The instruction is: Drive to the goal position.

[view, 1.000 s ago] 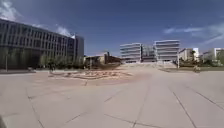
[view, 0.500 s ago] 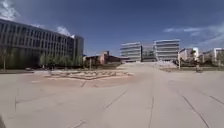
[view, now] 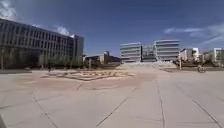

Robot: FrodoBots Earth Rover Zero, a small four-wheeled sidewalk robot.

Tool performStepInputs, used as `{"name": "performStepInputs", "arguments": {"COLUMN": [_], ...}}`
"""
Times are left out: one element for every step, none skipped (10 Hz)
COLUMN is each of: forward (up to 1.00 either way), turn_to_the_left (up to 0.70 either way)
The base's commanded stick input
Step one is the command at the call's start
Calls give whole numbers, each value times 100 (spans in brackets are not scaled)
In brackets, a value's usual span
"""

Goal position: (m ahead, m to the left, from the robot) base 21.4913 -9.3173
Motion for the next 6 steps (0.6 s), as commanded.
{"name": "performStepInputs", "arguments": {"forward": [66,67,67,67,67,67], "turn_to_the_left": [-1,-1,-1,-1,-1,-1]}}
